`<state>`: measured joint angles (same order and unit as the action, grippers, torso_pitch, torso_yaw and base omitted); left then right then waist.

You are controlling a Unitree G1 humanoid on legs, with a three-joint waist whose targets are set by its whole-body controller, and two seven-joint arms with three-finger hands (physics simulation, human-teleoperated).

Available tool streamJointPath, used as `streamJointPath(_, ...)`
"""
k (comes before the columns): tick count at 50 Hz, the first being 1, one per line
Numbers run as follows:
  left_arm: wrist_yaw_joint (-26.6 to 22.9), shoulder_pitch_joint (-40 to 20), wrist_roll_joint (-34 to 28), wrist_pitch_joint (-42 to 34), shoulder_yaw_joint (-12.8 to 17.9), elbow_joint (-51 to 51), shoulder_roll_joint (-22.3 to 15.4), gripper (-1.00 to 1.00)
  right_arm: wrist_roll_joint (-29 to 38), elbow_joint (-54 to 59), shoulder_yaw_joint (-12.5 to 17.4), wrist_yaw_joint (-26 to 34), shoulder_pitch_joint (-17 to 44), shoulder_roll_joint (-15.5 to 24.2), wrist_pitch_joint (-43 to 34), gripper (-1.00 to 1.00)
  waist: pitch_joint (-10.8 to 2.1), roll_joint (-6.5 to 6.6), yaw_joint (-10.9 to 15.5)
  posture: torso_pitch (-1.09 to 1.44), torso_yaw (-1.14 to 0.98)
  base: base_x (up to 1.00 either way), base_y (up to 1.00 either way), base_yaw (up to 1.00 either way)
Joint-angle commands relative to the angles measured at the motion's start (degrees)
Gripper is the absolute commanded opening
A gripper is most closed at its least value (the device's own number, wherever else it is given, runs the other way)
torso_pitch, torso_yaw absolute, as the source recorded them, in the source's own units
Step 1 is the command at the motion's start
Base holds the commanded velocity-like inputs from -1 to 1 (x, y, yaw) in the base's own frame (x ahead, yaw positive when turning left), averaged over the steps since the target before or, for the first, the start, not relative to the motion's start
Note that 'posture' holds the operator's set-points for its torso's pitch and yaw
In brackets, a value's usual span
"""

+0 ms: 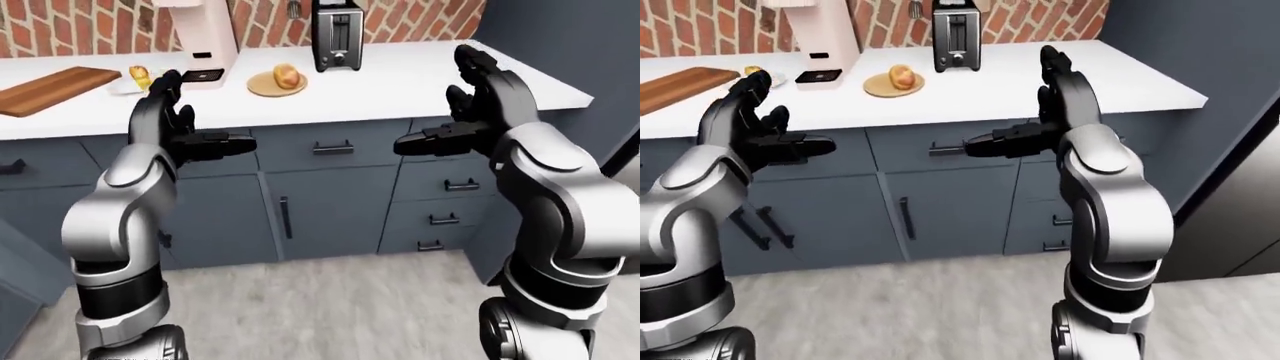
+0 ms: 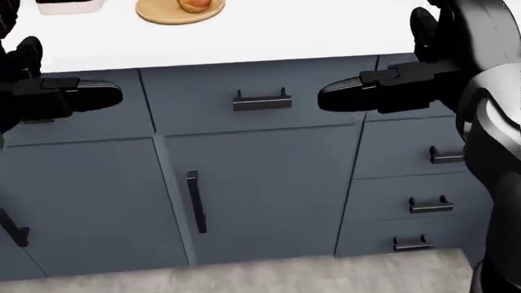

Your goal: Place all breads on the cutting board.

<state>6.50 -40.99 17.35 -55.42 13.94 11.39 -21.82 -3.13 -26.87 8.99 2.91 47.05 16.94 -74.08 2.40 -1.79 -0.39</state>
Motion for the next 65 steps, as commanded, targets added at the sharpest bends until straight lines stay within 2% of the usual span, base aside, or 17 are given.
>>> streamJointPath(1, 0.42, -2.16, -0.44, 1.92, 1.33, 2.24, -1.19, 1.0, -0.07, -1.82, -0.06, 0.31, 1.87, 0.21, 2.2, 1.0, -1.01, 0.07, 0.25, 0.0, 0.0, 0.3, 0.2, 0.0)
streamJointPath(5, 0.35, -2.34, -0.46, 2.07, 1.34, 1.94, -1.3, 1.0, 0.21, -2.09, -0.25, 0.44, 2.04, 0.11, 1.69, 1.0, -0.81, 3.26, -0.5, 0.0, 0.0, 0.3, 0.2, 0.0)
streamJointPath(7, 0.39, -1.91, -0.44, 2.1, 1.42, 2.26, -1.17, 1.0, 0.43, -2.08, -0.33, 0.55, 1.64, 0.0, 1.97, 1.0, -1.98, 6.86, -0.82, 0.0, 0.0, 0.31, 0.2, 0.0)
streamJointPath(11, 0.49, -1.89, -0.23, 1.76, 1.6, 2.62, -1.19, 1.0, 0.69, -2.76, -0.39, 0.81, 1.85, 0.12, 0.97, 1.0, -0.76, 6.21, -0.07, 0.0, 0.0, 0.28, 0.26, 0.0)
streamJointPath(17, 0.7, -1.94, 0.03, 1.67, 1.63, 2.56, -1.19, 1.0, 1.05, -2.29, -0.45, 1.14, 2.59, 0.06, 0.75, 1.0, -0.15, 1.0, 0.87, 0.0, 0.0, 0.25, 0.38, 0.0)
streamJointPath(19, 0.59, -1.63, -0.02, 2.26, 1.59, 2.25, -1.14, 1.0, 1.18, -2.34, -0.46, 1.27, 2.49, 0.06, 0.86, 1.0, -1.51, -2.42, 0.92, 0.0, 0.0, 0.23, 0.39, 0.0)
streamJointPath(20, 0.75, -1.89, 0.09, 1.66, 1.63, 2.53, -1.22, 1.0, 1.22, -2.45, -0.45, 1.35, 2.37, 0.07, 0.86, 1.0, -1.28, -0.17, 0.36, 0.0, 0.0, 0.23, 0.4, 0.0)
streamJointPath(23, 0.85, -1.73, 0.27, 1.58, 1.68, 2.84, -1.19, 1.0, 1.36, -2.68, -0.51, 1.47, 2.24, -0.07, 0.69, 1.0, -2.23, -1.36, 0.24, 0.0, 0.0, 0.21, 0.39, 0.0)
streamJointPath(27, 0.87, -1.26, 0.38, 1.74, 1.74, 2.96, -1.15, 1.0, 1.62, -2.59, -0.69, 1.59, 2.1, -0.33, 0.9, 1.0, -1.61, 0.39, -0.01, 0.0, 0.0, 0.18, 0.4, 0.0)
streamJointPath(30, 0.96, -1.13, 0.63, 1.22, 2.02, 3.52, -1.33, 1.0, 1.83, -2.8, -0.92, 1.62, 2.23, -0.51, 0.61, 1.0, -1.34, 3.47, -0.48, 0.0, 0.0, 0.19, 0.39, 0.0)
streamJointPath(32, 0.94, -0.88, 0.67, 1.4, 2.08, 3.56, -1.34, 1.0, 1.9, -2.89, -0.97, 1.73, 2.49, -0.54, 0.32, 1.0, -2.6, 7.76, -0.65, 0.0, 0.0, 0.18, 0.39, 0.0)
streamJointPath(46, 1.26, -1.16, 0.87, 0.84, 1.74, 3.89, -1.21, 1.0, 2.27, -3.98, -0.65, 2.22, 1.87, -0.8, -0.19, 1.0, -1.5, -0.69, 0.87, 0.0, 0.0, 0.18, 0.4, 0.0)
streamJointPath(52, 1.16, -0.99, 0.9, 0.96, 1.87, 3.92, -1.22, 1.0, 2.22, -3.42, -0.76, 2.11, 1.98, -1.09, 0.24, 1.0, -2.35, -0.63, 0.29, 0.0, 0.0, 0.17, 0.4, 0.0)
streamJointPath(56, 1.43, -1.29, 1.09, 0.64, 1.82, 3.98, -1.03, 1.0, 2.23, -3.43, -0.89, 2.24, 1.65, -0.94, 0.62, 1.0, -0.55, 1.07, -0.2, 0.0, 0.0, 0.12, 0.3, 0.0)
streamJointPath(59, 1.28, -0.83, 1.03, 1.42, 1.78, 3.69, -0.92, 1.0, 2.64, -2.97, -0.43, 1.67, 2.17, -1.16, 1.53, 1.0, -1.08, 6.59, 0.13, 0.0, 0.0, 0.0, 0.0, 0.0)
streamJointPath(60, 1.51, -1.03, 1.28, 0.49, 1.95, 4.36, -1.01, 1.0, 2.71, -3.19, -0.52, 1.47, 1.88, -1.16, 1.47, 1.0, 0.26, 5.59, 0.25, 0.0, 0.0, 0.0, 0.0, 0.0)
streamJointPath(65, 1.61, -0.43, 1.61, 0.49, 2.21, 4.86, -1.06, 1.0, 2.62, -3.92, -0.75, 1.54, 1.92, -0.99, 0.42, 1.0, -1.99, 4.11, 1.88, 0.0, 0.0, -0.02, 0.0, 0.76)
